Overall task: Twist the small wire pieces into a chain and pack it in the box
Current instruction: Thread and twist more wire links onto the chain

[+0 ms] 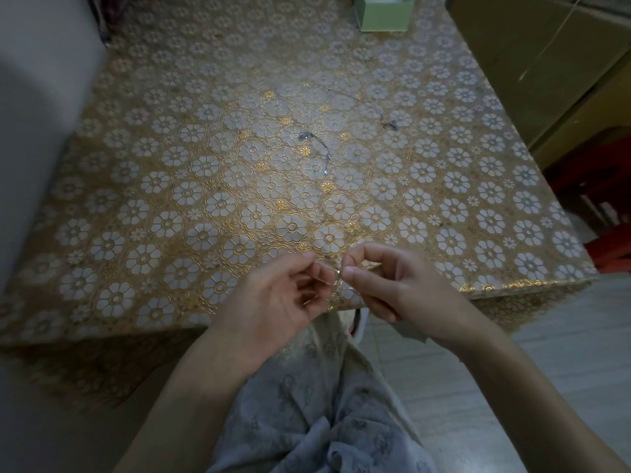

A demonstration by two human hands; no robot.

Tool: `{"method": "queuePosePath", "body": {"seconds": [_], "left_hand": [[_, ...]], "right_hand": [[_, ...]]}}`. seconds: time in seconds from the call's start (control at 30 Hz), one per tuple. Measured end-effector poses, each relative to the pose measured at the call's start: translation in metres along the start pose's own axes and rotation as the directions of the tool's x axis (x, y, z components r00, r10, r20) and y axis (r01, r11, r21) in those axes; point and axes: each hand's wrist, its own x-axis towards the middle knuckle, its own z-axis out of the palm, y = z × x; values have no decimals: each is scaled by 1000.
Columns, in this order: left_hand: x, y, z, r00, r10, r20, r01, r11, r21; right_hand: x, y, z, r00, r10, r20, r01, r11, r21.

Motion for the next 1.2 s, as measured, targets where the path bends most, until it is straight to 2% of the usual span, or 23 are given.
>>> {"method": "queuePosePath", "body": {"seconds": [0.07, 0.2, 0.33, 0.5, 0.73, 0.93, 1.2], "left_hand": [[-1, -1, 2, 1000, -18, 6, 18, 998, -52], [-1, -1, 3, 1000, -12, -8, 12, 1000, -15], [3, 1, 3, 997, 24, -77, -35, 988, -147], [2, 2, 5, 994, 5, -107, -24, 984, -175], [3, 5, 3, 989, -8, -147, -29, 968, -250], [4, 5, 1, 987, -16, -160, -19, 977, -214], [3, 8, -2, 980, -61, -191, 33, 989, -145]], "right_hand": [[1, -1, 0, 1000, -18, -5, 18, 1000, 2], [0, 0, 1, 999, -25, -31, 26, 1000, 8], [-3, 5, 3, 999, -26, -39, 27, 999, 24], [-3, 6, 4, 996, -66, -64, 49, 969, -242], [-1, 9, 2, 975, -190, -111, 76, 763, -642], [1, 10, 1, 979, -178, -103, 47, 682, -730], [2, 9, -2, 974, -226, -30, 114, 596, -795]]}}
